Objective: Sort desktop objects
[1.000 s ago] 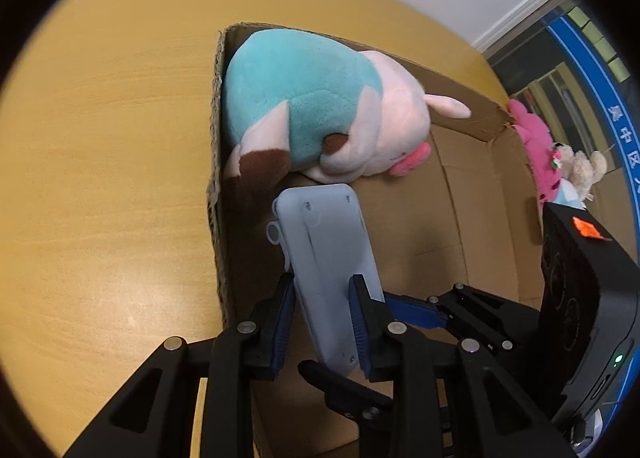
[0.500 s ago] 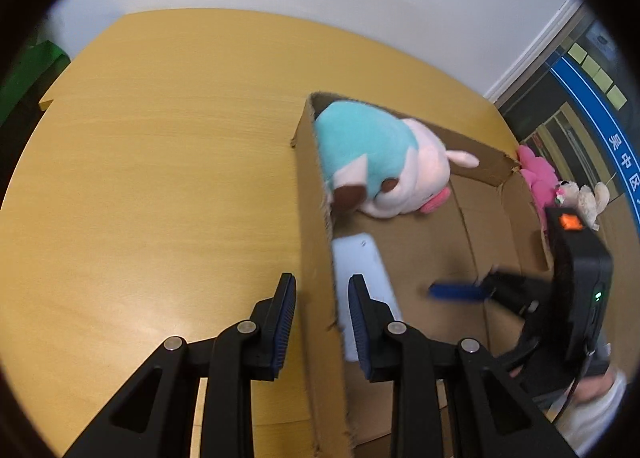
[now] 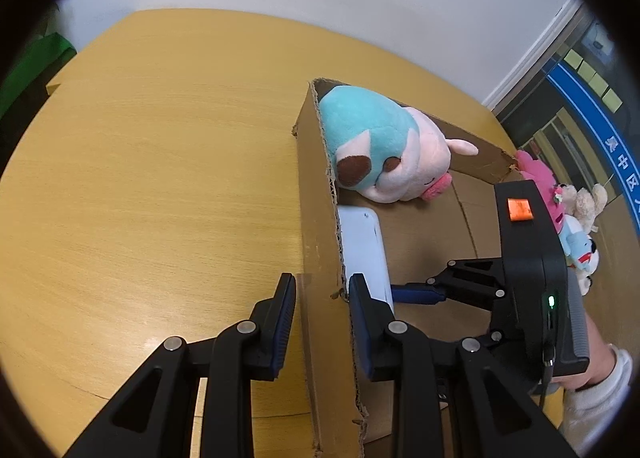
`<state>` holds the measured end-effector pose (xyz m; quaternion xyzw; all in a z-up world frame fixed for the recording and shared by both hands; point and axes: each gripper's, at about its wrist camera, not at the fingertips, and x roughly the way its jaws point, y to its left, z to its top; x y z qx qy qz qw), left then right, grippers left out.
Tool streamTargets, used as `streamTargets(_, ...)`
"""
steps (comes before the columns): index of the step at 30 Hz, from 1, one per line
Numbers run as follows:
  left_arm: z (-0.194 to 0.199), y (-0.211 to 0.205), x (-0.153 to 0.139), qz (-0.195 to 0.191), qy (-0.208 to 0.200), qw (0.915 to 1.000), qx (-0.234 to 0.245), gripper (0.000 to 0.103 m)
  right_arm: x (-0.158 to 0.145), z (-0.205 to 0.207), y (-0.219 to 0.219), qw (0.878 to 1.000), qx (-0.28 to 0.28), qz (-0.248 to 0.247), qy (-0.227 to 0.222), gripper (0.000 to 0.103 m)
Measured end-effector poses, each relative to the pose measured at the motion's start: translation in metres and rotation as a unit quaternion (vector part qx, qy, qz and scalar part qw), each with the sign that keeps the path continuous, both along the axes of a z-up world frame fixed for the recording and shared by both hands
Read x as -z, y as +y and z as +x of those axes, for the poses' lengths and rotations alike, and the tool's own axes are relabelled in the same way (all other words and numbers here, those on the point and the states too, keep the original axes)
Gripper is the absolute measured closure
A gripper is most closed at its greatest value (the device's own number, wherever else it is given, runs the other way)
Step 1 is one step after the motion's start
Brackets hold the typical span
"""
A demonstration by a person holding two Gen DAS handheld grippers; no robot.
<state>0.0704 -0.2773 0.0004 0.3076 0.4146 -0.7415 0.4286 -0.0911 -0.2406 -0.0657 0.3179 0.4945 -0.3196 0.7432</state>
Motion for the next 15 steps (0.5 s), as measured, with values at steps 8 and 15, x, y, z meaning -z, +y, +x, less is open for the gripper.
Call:
streamTargets(8, -0.003, 0.001, -0.001, -0.001, -0.013, 0.9999, -0.001, 0.076, -0.005, -0.027, -0.002, 0.998, 0.068, -0.006, -0.010, 0.063)
streamTargets(15, -0.005, 0.002, 0.000, -0.002, -0.018, 0.9998, -0.002, 0.076, -0.009, -0.043, 0.001, 0.999, 0.029, -0.024, -0.007, 0.063)
